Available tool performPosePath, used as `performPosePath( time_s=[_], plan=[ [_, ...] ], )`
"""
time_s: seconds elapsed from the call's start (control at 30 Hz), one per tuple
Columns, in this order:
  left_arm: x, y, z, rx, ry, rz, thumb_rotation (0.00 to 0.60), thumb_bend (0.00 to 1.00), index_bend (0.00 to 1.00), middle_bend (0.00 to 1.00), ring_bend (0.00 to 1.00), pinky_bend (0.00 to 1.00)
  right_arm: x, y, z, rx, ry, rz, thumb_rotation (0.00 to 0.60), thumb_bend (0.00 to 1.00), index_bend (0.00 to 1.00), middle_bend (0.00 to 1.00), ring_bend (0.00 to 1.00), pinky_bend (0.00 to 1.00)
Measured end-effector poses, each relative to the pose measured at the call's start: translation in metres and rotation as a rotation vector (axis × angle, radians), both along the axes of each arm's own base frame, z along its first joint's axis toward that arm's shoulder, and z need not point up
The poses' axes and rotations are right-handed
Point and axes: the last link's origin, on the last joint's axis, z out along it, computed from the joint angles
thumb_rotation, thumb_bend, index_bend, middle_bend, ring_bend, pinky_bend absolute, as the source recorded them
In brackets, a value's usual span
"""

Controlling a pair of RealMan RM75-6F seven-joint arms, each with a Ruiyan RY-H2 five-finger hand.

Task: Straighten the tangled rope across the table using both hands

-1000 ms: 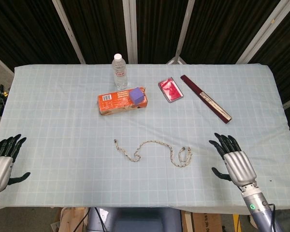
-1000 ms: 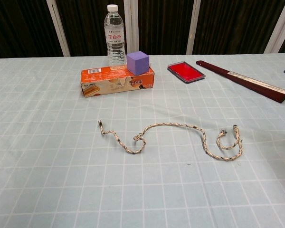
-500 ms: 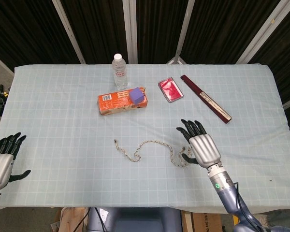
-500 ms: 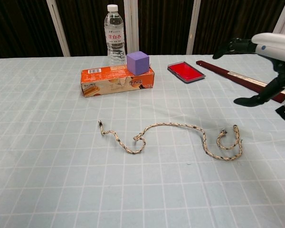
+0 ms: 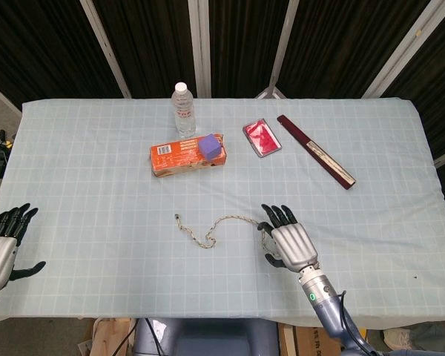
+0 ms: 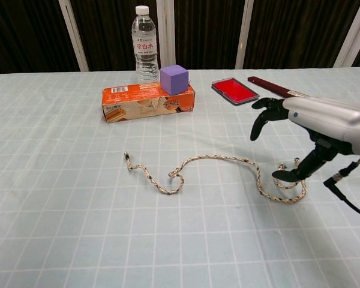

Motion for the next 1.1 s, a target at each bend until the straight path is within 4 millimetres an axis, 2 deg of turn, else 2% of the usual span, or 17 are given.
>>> performPosePath(
  time_s=[0.27,0.63,0.9,1.1],
  plan=[
    [0.001,0.0,-0.003,-0.017,0.005,-0.007,0.6,0.0,0.04,0.0,0.0,0.0,-0.024,-0.001,-0.013,-0.022,0.05,-0.046,0.6,0.28,0.41,0.08,0.0,0.0],
    [0.002,0.0,-0.006,-0.021,0.013,-0.008,0.6,0.0,0.05,0.0,0.0,0.0,-0.045,-0.002,-0.022,-0.021,0.067,-0.089,0.6,0.29,0.47,0.1,0.0,0.0],
    [0.001,0.001,-0.007,-0.021,0.016,-0.007,0.6,0.0,0.06,0.0,0.0,0.0,-0.051,-0.004,-0.032,-0.027,0.066,-0.104,0.6,0.36,0.53,0.12,0.0,0.0],
    [0.001,0.001,-0.007,-0.023,0.014,-0.006,0.6,0.0,0.06,0.0,0.0,0.0,-0.054,-0.005,-0.035,-0.03,0.059,-0.117,0.6,0.38,0.54,0.12,0.0,0.0]
  ],
)
